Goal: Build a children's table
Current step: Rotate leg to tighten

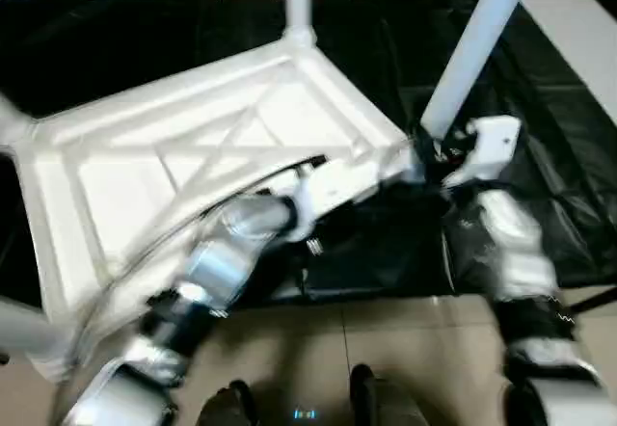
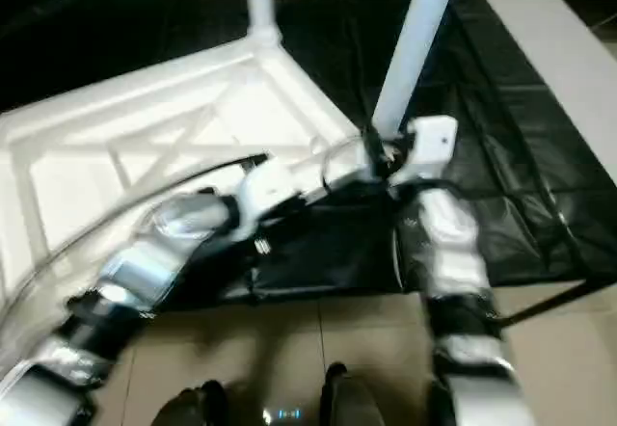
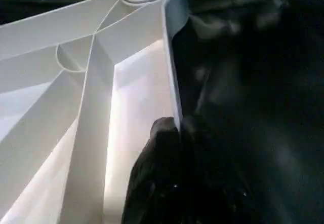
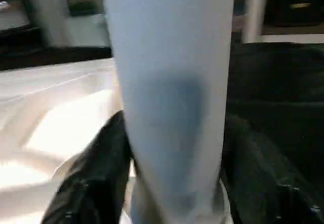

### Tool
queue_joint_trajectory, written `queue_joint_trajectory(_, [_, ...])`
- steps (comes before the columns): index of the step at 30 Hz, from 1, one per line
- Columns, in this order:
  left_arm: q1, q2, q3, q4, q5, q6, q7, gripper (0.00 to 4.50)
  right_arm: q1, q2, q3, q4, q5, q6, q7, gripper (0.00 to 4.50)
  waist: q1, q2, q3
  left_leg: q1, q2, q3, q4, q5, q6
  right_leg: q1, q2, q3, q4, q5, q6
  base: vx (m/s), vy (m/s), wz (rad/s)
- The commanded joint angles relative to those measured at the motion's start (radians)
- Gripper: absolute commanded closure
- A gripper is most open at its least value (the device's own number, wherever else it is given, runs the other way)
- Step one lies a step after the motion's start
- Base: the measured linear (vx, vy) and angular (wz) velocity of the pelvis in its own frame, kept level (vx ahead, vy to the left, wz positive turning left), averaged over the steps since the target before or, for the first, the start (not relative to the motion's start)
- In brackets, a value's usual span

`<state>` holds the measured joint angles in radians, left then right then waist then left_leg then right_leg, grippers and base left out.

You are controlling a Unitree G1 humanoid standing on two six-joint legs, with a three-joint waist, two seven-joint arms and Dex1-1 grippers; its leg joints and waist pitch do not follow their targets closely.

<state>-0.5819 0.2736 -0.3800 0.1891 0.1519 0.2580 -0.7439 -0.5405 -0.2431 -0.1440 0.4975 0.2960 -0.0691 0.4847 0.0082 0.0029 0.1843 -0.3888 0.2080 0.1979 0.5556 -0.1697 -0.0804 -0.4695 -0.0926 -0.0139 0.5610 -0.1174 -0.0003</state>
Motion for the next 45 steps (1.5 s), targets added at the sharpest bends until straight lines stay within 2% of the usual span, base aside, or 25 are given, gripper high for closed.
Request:
queue_joint_trajectory(1, [0.046, 0.025, -0.028, -0.003, -0.02, -0.056, -0.098, 4.5, 0.016, -0.045, -0.026, -0.04, 0.048, 0.051, 0.046, 1.67, 0.004, -0.008, -0.072, 0.012, -0.002, 0.007, -0.059, -0.218, 0.114, 0.065, -0.01, 0.009, -0.054, -0.225, -0.202, 0.0, 0.0, 0.0])
queue_joint_trajectory(2, [0.062, 0.068, -0.019, -0.026, -0.042, -0.097, -0.153, 4.5, 0.052, -0.12, -0.011, -0.129, 0.107, 0.119, 0.174, 1.55, 0.004, -0.007, -0.074, 0.011, 0.0, 0.007, -0.056, -0.173, 0.128, 0.069, -0.01, 0.01, -0.046, -0.168, -0.229, 0.0, 0.0, 0.0])
queue_joint_trajectory(4, [0.072, 0.091, -0.01, -0.04, -0.061, -0.109, -0.18, 4.5, 0.089, -0.185, 0.01, -0.196, 0.125, 0.157, 0.277, 1.33, 0.008, -0.005, -0.077, 0.011, 0.002, 0.008, -0.05, -0.114, 0.157, 0.075, -0.006, 0.011, -0.032, -0.07, -0.262, 0.062, 0.008, 0.0])
queue_joint_trajectory(6, [0.088, 0.122, -0.005, -0.062, -0.099, -0.129, -0.226, 4.5, 0.154, -0.28, 0.028, -0.278, 0.122, 0.195, 0.398, 1.33, 0.021, 0.002, -0.08, 0.019, 0.004, 0.012, -0.04, -0.032, 0.201, 0.073, -0.004, 0.014, -0.018, 0.053, -0.299, 0.064, 0.014, 0.0])
queue_joint_trajectory(8, [0.097, 0.139, -0.005, -0.073, -0.117, -0.14, -0.253, 4.5, 0.19, -0.329, 0.028, -0.316, 0.127, 0.208, 0.453, 1.33, 0.028, 0.001, -0.079, 0.02, 0.004, 0.014, -0.036, 0.002, 0.228, 0.075, -0.004, 0.016, -0.012, 0.11, -0.313, 0.061, 0.009, 0.02])
queue_joint_trajectory(10, [0.102, 0.148, -0.007, -0.068, -0.121, -0.154, -0.265, 4.5, 0.211, -0.355, 0.021, -0.34, 0.153, 0.239, 0.483, 1.33, 0.027, 0.002, -0.077, 0.019, 0.005, 0.014, -0.036, -0.001, 0.24, 0.074, -0.008, 0.015, -0.013, 0.089, -0.319, 0.0, 0.0, 0.0])
queue_joint_trajectory(13, [0.112, 0.158, -0.007, -0.06, -0.125, -0.178, -0.288, 4.5, 0.237, -0.39, 0.012, -0.366, 0.184, 0.27, 0.523, 1.33, 0.026, 0.001, -0.07, 0.02, 0.009, 0.015, -0.043, -0.088, 0.207, 0.074, -0.015, 0.015, -0.029, -0.068, -0.301, 0.0, 0.0, 0.0])
queue_joint_trajectory(16, [0.113, 0.158, -0.005, -0.057, -0.129, -0.182, -0.292, 4.5, 0.24, -0.399, 0.017, -0.369, 0.192, 0.286, 0.544, 1.33, 0.023, -0.002, -0.066, 0.02, 0.008, 0.013, -0.047, -0.141, 0.171, 0.071, -0.017, 0.016, -0.038, -0.165, -0.28, 0.0, 0.0, 0.0])
queue_joint_trajectory(18, [0.113, 0.159, -0.005, -0.056, -0.131, -0.184, -0.295, 4.5, 0.239, -0.398, 0.021, -0.368, 0.194, 0.294, 0.557, 1.66, 0.023, -0.003, -0.064, 0.02, 0.008, 0.012, -0.048, -0.173, 0.146, 0.068, -0.018, 0.018, -0.042, -0.22, -0.26, 0.0, 0.0, 0.0])
queue_joint_trajectory(21, [0.111, 0.159, -0.006, -0.055, -0.138, -0.187, -0.298, 4.5, 0.225, -0.38, 0.035, -0.346, 0.197, 0.296, 0.563, 1.79, 0.022, -0.003, -0.067, 0.019, 0.006, 0.011, -0.047, -0.169, 0.137, 0.068, -0.017, 0.018, -0.041, -0.218, -0.25, 0.0, 0.0, 0.0])
queue_joint_trajectory(23, [0.112, 0.159, -0.006, -0.059, -0.139, -0.186, -0.3, 4.5, 0.217, -0.37, 0.043, -0.335, 0.195, 0.292, 0.567, 2.09, 0.022, -0.003, -0.069, 0.02, 0.006, 0.012, -0.046, -0.154, 0.141, 0.067, -0.015, 0.018, -0.038, -0.194, -0.256, 0.0, 0.0, 0.0])
queue_joint_trajectory(25, [0.112, 0.158, -0.004, -0.059, -0.138, -0.187, -0.302, 4.5, 0.212, -0.365, 0.045, -0.329, 0.193, 0.29, 0.57, 2.08, 0.022, -0.002, -0.071, 0.019, 0.006, 0.012, -0.044, -0.138, 0.148, 0.068, -0.014, 0.018, -0.035, -0.166, -0.263, 0.0, 0.0, 0.0])
queue_joint_trajectory(26, [0.113, 0.157, -0.004, -0.058, -0.138, -0.188, -0.304, 4.5, 0.203, -0.36, 0.048, -0.316, 0.189, 0.285, 0.573, 2.29, 0.022, -0.001, -0.07, 0.019, 0.006, 0.012, -0.044, -0.131, 0.151, 0.068, -0.014, 0.018, -0.034, -0.156, -0.266, 0.0, 0.0, 0.0])
queue_joint_trajectory(29, [0.115, 0.156, -0.004, -0.06, -0.136, -0.188, -0.306, 4.5, 0.185, -0.346, 0.047, -0.289, 0.18, 0.269, 0.573, 2.49, 0.02, -0.002, -0.068, 0.017, 0.005, 0.012, -0.045, -0.152, 0.147, 0.068, -0.015, 0.017, -0.037, -0.187, -0.267, 0.0, 0.0, 0.0])
queue_joint_trajectory(31, [0.115, 0.154, -0.007, -0.058, -0.132, -0.186, -0.303, 4.5, 0.172, -0.331, 0.042, -0.269, 0.167, 0.256, 0.545, 2.54, 0.017, -0.004, -0.067, 0.016, 0.005, 0.011, -0.046, -0.175, 0.137, 0.067, -0.017, 0.017, -0.041, -0.231, -0.257, 0.0, 0.0, 0.0])
queue_joint_trajectory(32, [0.112, 0.148, -0.01, -0.052, -0.119, -0.176, -0.285, 4.5, 0.154, -0.303, 0.036, -0.229, 0.121, 0.233, 0.451, 2.54, 0.015, -0.004, -0.066, 0.016, 0.005, 0.011, -0.046, -0.185, 0.128, 0.066, -0.018, 0.018, -0.043, -0.252, -0.248, 0.0, 0.0, 0.0])
queue_joint_trajectory(34, [0.111, 0.145, -0.012, -0.049, -0.112, -0.172, -0.277, 4.5, 0.147, -0.291, 0.033, -0.212, 0.102, 0.227, 0.409, 2.57, 0.009, -0.006, -0.067, 0.012, 0.002, 0.008, -0.047, -0.186, 0.112, 0.066, -0.018, 0.016, -0.043, -0.277, -0.234, 0.0, 0.0, 0.0])
queue_joint_trajectory(35, [0.106, 0.126, -0.018, -0.045, -0.097, -0.154, -0.249, 4.5, 0.133, -0.244, 0.015, -0.164, 0.059, 0.222, 0.267, 2.58, 0.002, -0.005, -0.066, 0.014, 0.002, 0.009, -0.048, -0.192, 0.102, 0.063, -0.016, 0.017, -0.046, -0.292, -0.227, 0.0, 0.0, 0.0])
queue_joint_trajectory(38, [0.096, 0.08, -0.033, -0.037, -0.074, -0.118, -0.201, 4.5, 0.118, -0.171, -0.013, -0.099, 0.023, 0.224, 0.07, 2.59, -0.008, -0.002, -0.069, 0.009, -0.001, 0.005, -0.05, -0.183, 0.083, 0.066, -0.016, 0.014, -0.045, -0.297, -0.221, 0.0, 0.0, 0.0])
queue_joint_trajectory(39, [0.094, 0.069, -0.037, -0.035, -0.069, -0.112, -0.191, 4.5, 0.115, -0.156, -0.019, -0.087, 0.016, 0.224, 0.029, 2.59, -0.01, -0.002, -0.069, 0.014, 0.0, 0.007, -0.049, -0.194, 0.08, 0.063, -0.015, 0.015, -0.048, -0.301, -0.217, 0.0, 0.0, 0.0])
queue_joint_trajectory(41, [0.077, -0.015, -0.067, -0.022, -0.042, -0.064, -0.12, 4.5, 0.085, -0.054, -0.07, 0.001, -0.011, 0.214, -0.237, 2.59, -0.017, 0.001, -0.068, 0.012, -0.001, 0.007, -0.051, -0.2, 0.07, 0.06, -0.015, 0.015, -0.049, -0.308, -0.214, 0.0, 0.0, 0.0])
queue_joint_trajectory(42, [0.069, -0.051, -0.08, -0.014, -0.032, -0.052, -0.095, 4.5, 0.069, -0.01, -0.093, 0.038, -0.012, 0.196, -0.329, 2.59, -0.019, 0.001, -0.066, 0.014, -0.002, 0.006, -0.052, -0.22, 0.057, 0.058, -0.015, 0.014, -0.055, -0.341, -0.205, 0.0, 0.0, 0.0])
queue_joint_trajectory(43, [0.068, -0.053, -0.081, -0.014, -0.031, -0.052, -0.094, 4.5, 0.067, -0.006, -0.095, 0.04, -0.012, 0.194, -0.335, 2.59, -0.02, 0.001, -0.069, 0.015, -0.002, 0.006, -0.052, -0.227, 0.052, 0.057, -0.015, 0.015, -0.054, -0.345, -0.203, 0.0, 0.0, 0.0])
queue_joint_trajectory(45, [0.051, -0.114, -0.11, 0.012, -0.023, -0.072, -0.07, 4.5, 0.028, 0.079, -0.133, 0.102, -0.024, 0.101, -0.496, 2.59, -0.022, 0.0, -0.068, 0.016, -0.003, 0.006, -0.055, -0.271, 0.04, 0.054, -0.013, 0.014, -0.06, -0.369, -0.188, 0.0, 0.0, 0.0])
